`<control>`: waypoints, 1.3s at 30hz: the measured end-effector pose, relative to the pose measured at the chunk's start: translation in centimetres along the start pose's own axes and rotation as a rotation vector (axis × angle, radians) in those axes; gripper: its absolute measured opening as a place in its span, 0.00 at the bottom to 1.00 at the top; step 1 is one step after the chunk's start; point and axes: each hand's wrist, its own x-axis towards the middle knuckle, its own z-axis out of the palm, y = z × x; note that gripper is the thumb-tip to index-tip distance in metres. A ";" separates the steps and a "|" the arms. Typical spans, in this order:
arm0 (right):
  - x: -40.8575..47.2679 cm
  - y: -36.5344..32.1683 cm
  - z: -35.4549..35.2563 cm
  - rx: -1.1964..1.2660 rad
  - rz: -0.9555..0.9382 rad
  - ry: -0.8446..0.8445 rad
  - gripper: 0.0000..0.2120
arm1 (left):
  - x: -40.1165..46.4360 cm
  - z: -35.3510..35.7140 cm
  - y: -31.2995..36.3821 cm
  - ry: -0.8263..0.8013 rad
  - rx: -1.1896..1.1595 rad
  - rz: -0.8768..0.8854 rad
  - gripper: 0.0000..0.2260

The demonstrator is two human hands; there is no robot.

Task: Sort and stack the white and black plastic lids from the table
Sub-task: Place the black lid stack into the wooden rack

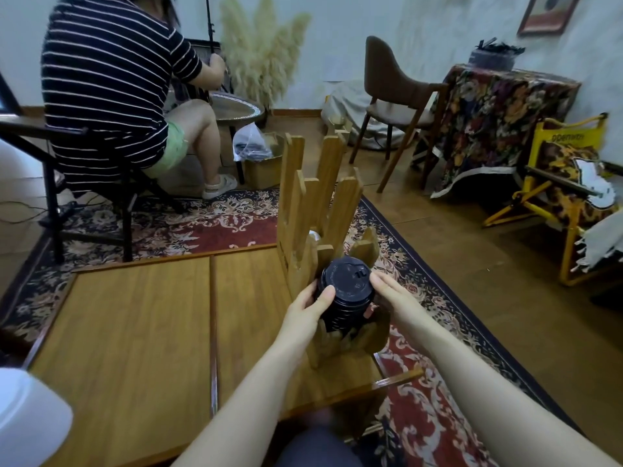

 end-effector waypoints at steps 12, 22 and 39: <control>1.0 1.6 -0.8 -0.073 0.078 -0.079 0.36 | 1.2 0.0 -1.2 0.089 0.016 -0.072 0.31; 0.9 1.4 -0.6 -0.081 0.040 -0.050 0.34 | 1.0 -0.5 -1.6 0.042 0.016 -0.065 0.39; 0.3 1.3 -0.3 -0.091 0.113 -0.031 0.38 | 2.1 -0.3 -1.8 0.076 0.008 -0.088 0.35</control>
